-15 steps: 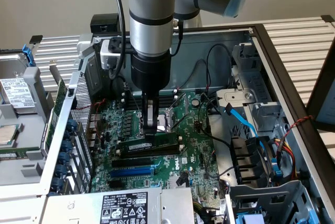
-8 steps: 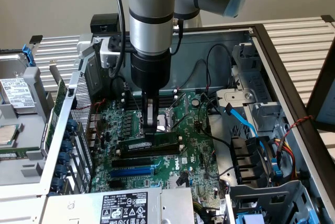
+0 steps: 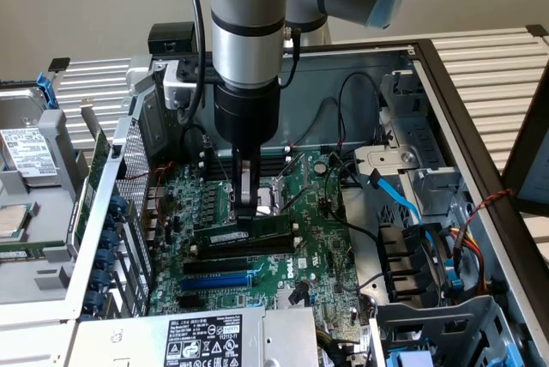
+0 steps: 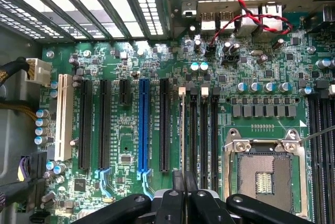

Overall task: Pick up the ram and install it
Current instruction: 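Insert the ram into the slot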

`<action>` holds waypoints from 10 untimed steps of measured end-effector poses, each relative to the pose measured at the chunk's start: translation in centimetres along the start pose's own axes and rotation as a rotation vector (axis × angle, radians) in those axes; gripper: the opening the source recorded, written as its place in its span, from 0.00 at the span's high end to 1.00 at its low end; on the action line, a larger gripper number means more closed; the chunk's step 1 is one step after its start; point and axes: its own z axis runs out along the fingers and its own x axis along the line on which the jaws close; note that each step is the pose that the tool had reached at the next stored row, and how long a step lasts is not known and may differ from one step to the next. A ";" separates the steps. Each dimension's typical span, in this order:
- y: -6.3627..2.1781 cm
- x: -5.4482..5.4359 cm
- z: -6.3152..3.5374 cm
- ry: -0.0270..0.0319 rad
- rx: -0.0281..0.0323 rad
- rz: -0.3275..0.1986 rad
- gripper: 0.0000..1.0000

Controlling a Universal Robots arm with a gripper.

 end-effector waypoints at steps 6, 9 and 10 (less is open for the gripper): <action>0.02 0.0 -0.17 0.0000 -0.0012 0.000 0.88; 0.02 0.0 -0.23 -0.0001 -0.0014 0.000 0.88; 0.02 0.0 -0.23 -0.0001 -0.0013 0.000 0.88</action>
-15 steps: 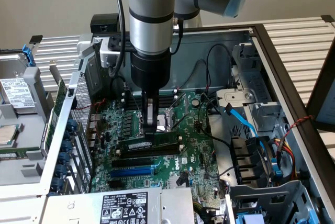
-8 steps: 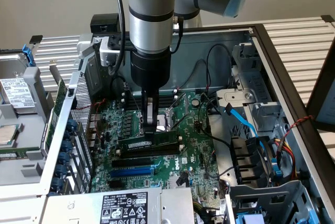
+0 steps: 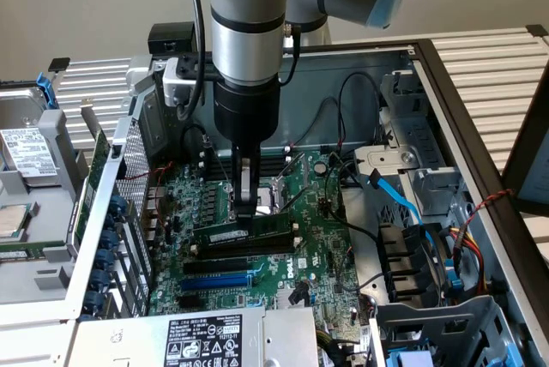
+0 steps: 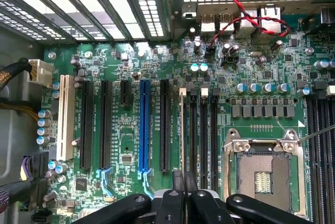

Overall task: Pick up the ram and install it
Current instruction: 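Insert the ram into the slot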

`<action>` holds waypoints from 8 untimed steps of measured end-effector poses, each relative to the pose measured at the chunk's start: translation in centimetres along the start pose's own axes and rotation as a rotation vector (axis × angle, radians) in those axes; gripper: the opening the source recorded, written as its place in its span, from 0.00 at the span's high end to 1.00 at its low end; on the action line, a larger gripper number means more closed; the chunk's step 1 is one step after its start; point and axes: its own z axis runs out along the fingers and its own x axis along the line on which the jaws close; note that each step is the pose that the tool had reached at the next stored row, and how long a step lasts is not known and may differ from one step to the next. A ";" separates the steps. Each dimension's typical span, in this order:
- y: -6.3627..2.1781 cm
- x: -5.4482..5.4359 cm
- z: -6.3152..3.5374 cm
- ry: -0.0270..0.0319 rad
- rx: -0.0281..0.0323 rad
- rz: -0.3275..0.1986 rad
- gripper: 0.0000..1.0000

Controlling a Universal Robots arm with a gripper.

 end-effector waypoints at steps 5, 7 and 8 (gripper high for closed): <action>0.01 0.0 -0.07 0.0001 -0.0001 0.000 0.88; 0.01 0.0 -0.11 0.0003 -0.0009 0.000 0.88; 0.01 0.0 -0.14 0.0004 -0.0017 0.000 0.88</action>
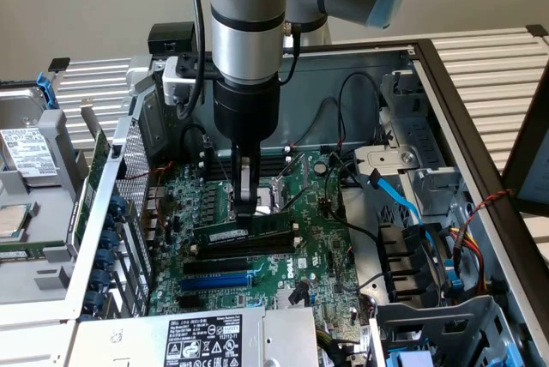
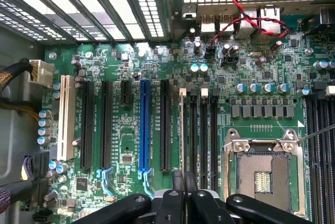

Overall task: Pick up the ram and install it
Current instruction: 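Insert the ram into the slot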

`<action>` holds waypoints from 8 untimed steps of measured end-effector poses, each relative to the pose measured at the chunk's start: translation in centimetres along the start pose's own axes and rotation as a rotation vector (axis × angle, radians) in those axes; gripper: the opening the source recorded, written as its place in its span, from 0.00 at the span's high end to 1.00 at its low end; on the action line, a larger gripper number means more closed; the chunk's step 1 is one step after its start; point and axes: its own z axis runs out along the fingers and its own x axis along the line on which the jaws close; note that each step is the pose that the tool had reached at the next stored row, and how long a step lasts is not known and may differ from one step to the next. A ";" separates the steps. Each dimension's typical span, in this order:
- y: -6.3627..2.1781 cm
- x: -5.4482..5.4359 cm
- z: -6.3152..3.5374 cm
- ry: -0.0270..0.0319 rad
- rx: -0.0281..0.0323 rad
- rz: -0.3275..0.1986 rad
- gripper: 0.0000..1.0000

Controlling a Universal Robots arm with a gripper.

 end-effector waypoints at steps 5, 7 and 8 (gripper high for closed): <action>0.01 0.0 -0.16 0.0002 -0.0033 0.000 0.88; 0.02 0.0 -0.26 0.0002 -0.0050 0.000 0.88; 0.02 0.0 -0.31 0.0003 -0.0062 0.000 0.88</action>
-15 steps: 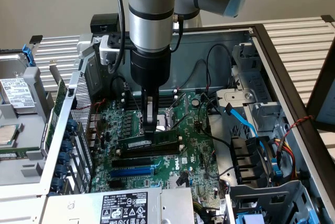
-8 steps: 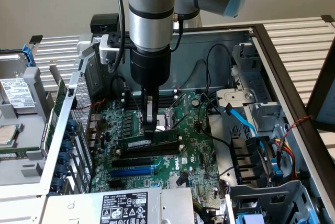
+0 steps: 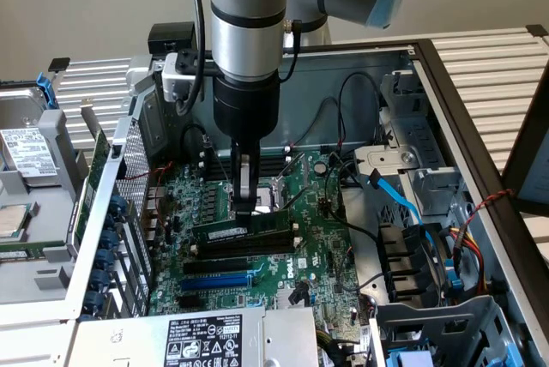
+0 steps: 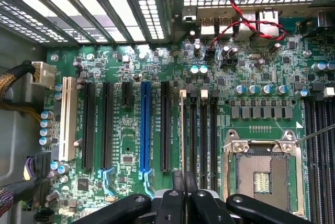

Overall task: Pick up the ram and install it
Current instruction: 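Insert the ram into the slot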

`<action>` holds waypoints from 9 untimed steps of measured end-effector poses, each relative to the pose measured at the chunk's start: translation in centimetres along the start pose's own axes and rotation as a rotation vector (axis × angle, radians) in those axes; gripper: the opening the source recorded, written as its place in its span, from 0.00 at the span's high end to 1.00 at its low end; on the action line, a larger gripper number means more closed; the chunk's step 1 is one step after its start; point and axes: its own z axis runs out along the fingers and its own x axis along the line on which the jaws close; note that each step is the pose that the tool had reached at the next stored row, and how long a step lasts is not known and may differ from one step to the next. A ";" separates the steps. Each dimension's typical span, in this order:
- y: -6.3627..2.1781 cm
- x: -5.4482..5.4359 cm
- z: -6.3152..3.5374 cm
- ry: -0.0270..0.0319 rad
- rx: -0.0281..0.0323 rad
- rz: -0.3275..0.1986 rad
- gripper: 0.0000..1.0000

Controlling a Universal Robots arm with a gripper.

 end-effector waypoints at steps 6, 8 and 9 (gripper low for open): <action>0.02 0.0 -0.15 -0.0001 -0.0020 0.000 0.88; 0.01 0.0 -0.16 0.0000 -0.0021 0.000 0.88; 0.01 0.0 -0.16 0.0000 -0.0021 0.000 0.88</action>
